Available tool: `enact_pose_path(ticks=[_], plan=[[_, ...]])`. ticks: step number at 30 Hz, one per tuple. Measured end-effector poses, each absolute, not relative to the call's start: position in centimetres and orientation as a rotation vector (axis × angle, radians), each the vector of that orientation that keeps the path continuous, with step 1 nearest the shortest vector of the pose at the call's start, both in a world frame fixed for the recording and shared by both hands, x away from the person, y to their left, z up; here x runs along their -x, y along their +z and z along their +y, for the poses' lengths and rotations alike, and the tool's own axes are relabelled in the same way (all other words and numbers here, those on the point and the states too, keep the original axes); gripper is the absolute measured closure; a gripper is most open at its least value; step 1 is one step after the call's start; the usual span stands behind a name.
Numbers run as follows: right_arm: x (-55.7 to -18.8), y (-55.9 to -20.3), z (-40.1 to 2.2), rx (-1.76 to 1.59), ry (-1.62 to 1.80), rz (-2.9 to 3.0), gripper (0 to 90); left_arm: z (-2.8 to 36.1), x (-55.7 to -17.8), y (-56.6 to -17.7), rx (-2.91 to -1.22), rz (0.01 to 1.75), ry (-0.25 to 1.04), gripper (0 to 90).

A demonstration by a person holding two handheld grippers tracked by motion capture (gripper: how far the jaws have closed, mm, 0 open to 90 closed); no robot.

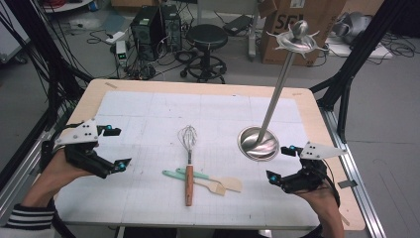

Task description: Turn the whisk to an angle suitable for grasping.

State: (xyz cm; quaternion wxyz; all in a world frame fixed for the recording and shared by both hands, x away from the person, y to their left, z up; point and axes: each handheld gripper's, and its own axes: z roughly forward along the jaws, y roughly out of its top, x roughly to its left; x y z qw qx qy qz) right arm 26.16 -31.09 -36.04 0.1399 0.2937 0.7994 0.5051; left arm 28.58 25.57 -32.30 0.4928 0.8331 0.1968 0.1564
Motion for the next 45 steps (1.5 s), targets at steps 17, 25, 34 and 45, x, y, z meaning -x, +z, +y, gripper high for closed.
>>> enact_pose_path(ticks=[17, 25, 34, 45], plan=[[-26.0, -35.7, -30.8, -0.832, 1.479, 2.32, 0.1, 18.1, -29.6, -28.4, -2.159, 0.271, 0.274, 4.8], [-26.0, -35.6, -30.5, -0.818, 1.482, 2.324, 0.1, 14.7, -29.7, -28.7, -2.213, 0.144, 0.196, 8.9], [-26.0, -35.7, -30.4, -0.823, 1.474, 2.329, 0.1, 12.2, -30.0, -29.7, -2.255, 0.05, 0.139, 18.7], [-25.8, -35.4, -30.6, -0.811, 1.479, 2.32, 0.1, 10.1, -30.5, -31.4, -2.303, 0.06, 0.041, 40.0]])
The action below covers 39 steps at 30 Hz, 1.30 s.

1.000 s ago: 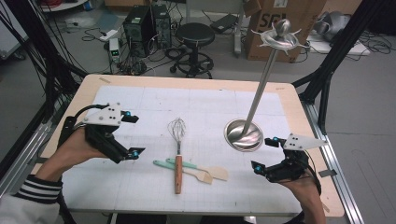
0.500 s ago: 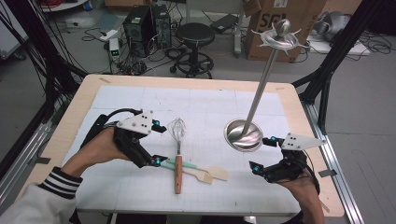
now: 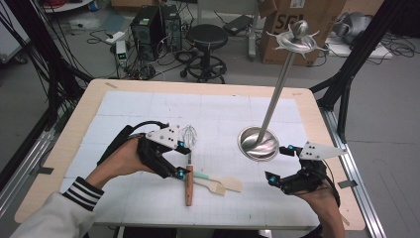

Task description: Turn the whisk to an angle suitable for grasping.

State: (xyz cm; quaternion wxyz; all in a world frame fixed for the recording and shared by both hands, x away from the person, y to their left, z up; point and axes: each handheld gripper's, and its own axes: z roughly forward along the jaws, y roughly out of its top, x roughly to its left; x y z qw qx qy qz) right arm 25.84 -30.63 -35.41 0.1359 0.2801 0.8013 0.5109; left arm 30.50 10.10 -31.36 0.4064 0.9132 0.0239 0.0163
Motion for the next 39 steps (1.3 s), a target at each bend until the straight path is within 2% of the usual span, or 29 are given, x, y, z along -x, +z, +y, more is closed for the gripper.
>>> enact_pose_path(ticks=[4, 5, 16, 39], plan=[[-25.8, -35.4, -30.6, -0.814, 1.479, 2.318, 0.1, 9.6, -30.5, -31.9, -2.316, 0.058, 0.018, 47.1], [-25.8, -35.4, -30.6, -0.817, 1.48, 2.318, 0.1, 9.5, -30.4, -32.1, -2.32, 0.059, 0.012, 53.5], [-25.7, -35.2, -30.5, -0.813, 1.481, 2.319, 0.1, 7.8, -30.1, -34.5, -2.413, 0.07, -0.068, 87.6], [-26.0, -35.4, -29.8, -0.796, 1.464, 2.351, 0.1, 4.6, -29.3, -38.8, -2.576, 0.066, -0.127, 89.8]])
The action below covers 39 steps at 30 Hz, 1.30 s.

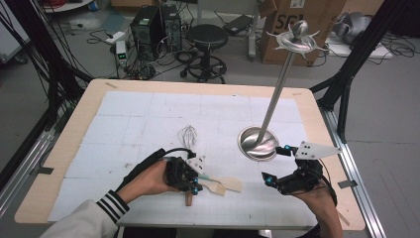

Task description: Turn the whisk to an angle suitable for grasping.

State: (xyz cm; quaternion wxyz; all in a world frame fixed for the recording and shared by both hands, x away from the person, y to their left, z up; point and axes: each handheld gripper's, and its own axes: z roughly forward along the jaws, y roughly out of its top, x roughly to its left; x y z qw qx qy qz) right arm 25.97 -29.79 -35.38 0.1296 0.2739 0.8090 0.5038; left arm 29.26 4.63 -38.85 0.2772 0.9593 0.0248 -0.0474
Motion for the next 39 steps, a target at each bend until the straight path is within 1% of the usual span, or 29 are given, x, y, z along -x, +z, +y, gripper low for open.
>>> enact_pose_path(ticks=[6, 18, 26, 39], plan=[[-25.8, -35.3, -29.8, -0.788, 1.468, 2.351, 0.1, 4.1, -28.9, -39.7, -2.607, 0.039, -0.137, 89.8], [-25.9, -35.3, -29.9, -0.794, 1.467, 2.35, 0.1, 3.8, -28.6, -40.8, -2.645, 0.041, -0.147, 89.7], [-25.8, -35.3, -29.9, -0.791, 1.462, 2.349, 0.1, 4.3, -28.9, -41.0, -2.644, 0.074, -0.168, 89.7], [-25.9, -35.4, -30.0, -0.801, 1.453, 2.348, 0.1, 6.0, -29.2, -40.9, -2.663, 0.104, -0.136, 89.7]])
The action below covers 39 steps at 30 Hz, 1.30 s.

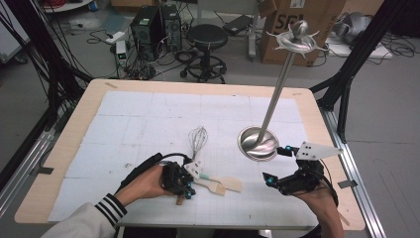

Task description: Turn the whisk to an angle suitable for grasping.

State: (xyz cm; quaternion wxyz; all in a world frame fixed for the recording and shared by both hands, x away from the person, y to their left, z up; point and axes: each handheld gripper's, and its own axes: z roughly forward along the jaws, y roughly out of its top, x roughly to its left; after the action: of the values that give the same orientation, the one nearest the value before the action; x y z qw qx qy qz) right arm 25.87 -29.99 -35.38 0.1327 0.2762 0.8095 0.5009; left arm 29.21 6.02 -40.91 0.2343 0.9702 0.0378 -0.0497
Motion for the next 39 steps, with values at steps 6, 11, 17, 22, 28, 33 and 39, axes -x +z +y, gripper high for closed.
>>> enact_pose_path(ticks=[6, 11, 17, 22, 28, 33, 39], plan=[[-25.9, -35.4, -29.9, -0.803, 1.455, 2.353, 0.1, 7.1, -29.4, -40.8, -2.665, 0.137, -0.136, 89.7], [-25.9, -35.4, -30.0, -0.797, 1.453, 2.348, 0.1, 7.9, -29.5, -40.7, -2.676, 0.154, -0.124, 89.7], [-25.8, -35.4, -30.1, -0.805, 1.45, 2.349, 0.1, 8.8, -29.8, -40.6, -2.681, 0.177, -0.109, 89.8], [-25.8, -35.3, -30.1, -0.801, 1.455, 2.349, 0.1, 9.4, -30.0, -40.7, -2.684, 0.204, -0.099, 89.7], [-25.9, -35.4, -30.1, -0.803, 1.452, 2.351, 0.1, 10.1, -30.4, -40.6, -2.691, 0.213, -0.09, 89.7], [-25.9, -35.4, -30.1, -0.807, 1.45, 2.35, 0.1, 10.7, -30.7, -40.6, -2.691, 0.233, -0.08, 89.8], [-25.9, -35.4, -30.1, -0.805, 1.451, 2.35, 0.1, 11.3, -30.9, -40.7, -2.69, 0.247, -0.073, 89.8]])
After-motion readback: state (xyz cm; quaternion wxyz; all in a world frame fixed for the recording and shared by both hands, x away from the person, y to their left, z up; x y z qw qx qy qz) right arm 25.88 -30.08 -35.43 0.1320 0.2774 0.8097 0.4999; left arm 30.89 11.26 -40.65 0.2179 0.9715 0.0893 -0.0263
